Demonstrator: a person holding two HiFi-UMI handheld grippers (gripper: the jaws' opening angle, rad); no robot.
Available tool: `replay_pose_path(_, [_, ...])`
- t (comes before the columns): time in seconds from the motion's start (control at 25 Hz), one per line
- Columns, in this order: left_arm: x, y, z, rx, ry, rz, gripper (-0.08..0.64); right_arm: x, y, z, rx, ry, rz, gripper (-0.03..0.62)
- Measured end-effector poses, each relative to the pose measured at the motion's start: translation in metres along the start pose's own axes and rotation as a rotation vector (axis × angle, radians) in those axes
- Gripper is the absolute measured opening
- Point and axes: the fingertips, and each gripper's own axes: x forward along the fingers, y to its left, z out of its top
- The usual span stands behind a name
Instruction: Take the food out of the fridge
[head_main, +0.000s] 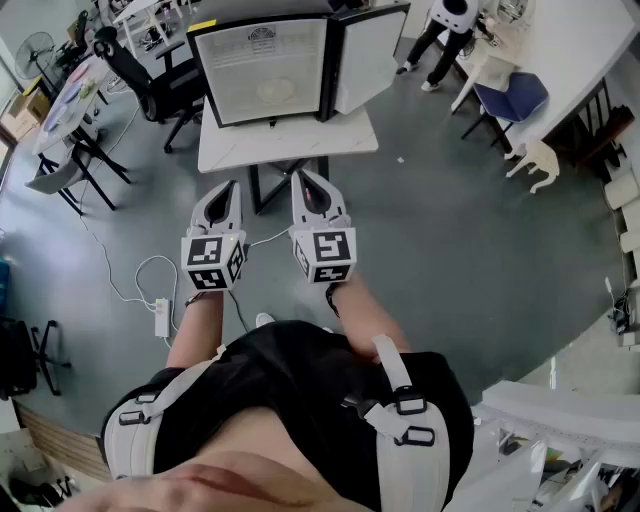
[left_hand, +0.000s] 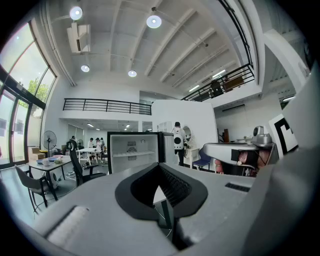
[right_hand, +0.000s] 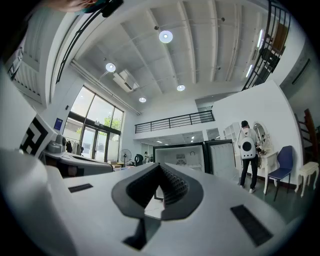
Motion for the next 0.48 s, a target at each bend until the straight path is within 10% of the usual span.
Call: replay_pose_path(0.48, [0.004, 0.014, -0.008, -0.028, 0.019, -0.051, 0.002, 0.011, 0.015, -0.012, 0.027, 0.019, -0.003, 0.006])
